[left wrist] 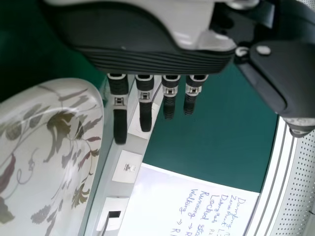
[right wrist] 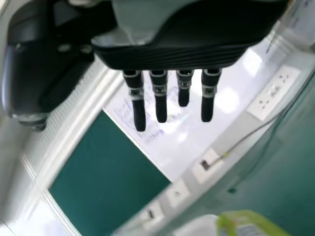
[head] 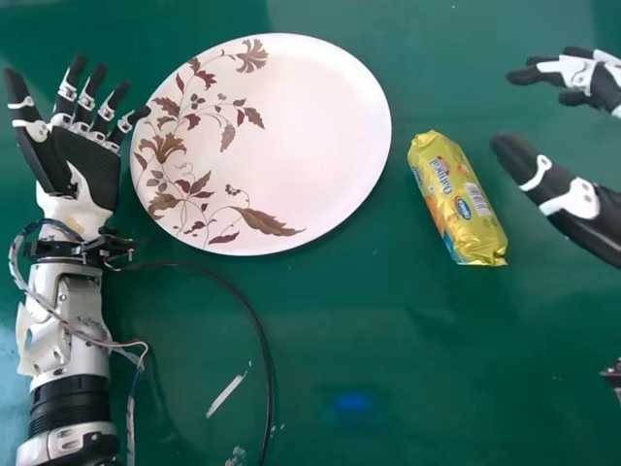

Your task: Pick up biscuit and place it in the plate

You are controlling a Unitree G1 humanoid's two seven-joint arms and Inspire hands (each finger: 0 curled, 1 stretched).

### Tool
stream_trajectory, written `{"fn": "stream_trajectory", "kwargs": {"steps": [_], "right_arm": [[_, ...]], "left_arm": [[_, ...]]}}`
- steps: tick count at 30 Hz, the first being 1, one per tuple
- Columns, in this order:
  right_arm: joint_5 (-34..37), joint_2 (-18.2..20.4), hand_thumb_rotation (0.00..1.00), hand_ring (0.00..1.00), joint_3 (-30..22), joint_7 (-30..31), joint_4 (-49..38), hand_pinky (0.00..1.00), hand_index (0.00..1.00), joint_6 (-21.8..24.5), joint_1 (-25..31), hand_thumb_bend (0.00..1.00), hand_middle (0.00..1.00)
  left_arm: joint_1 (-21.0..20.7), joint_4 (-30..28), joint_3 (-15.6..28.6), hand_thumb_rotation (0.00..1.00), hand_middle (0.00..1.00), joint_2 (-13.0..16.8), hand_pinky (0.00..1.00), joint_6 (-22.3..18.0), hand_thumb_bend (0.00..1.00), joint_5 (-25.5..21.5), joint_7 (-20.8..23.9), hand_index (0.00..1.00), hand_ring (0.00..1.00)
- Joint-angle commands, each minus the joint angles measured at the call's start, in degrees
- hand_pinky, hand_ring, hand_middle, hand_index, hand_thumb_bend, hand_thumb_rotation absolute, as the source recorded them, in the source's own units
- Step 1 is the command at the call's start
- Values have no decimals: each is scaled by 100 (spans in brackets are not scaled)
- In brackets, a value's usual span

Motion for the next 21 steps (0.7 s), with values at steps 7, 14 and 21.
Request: {"fn": "stream_trajectory", "kwargs": {"steps": [7,14,21], "right_arm": [[-949,-58,46,88,-3,406,-145,81,82,-32,40,93,89],[-1843,246,46,86,27,1075,-145,77,80,-210,-297,93,87],[-3166,1410,47,86,-13,1943,-145,76,82,-1083,-1065,93,88]], "left_arm": [[353,80,-198,85,92,-270,62,209,100,41,130,97,81],[345,75,-235,86,93,-300,69,132,100,104,156,98,85],[407,-25,-288,85,93,-352,66,134,100,150,178,98,83]]}}
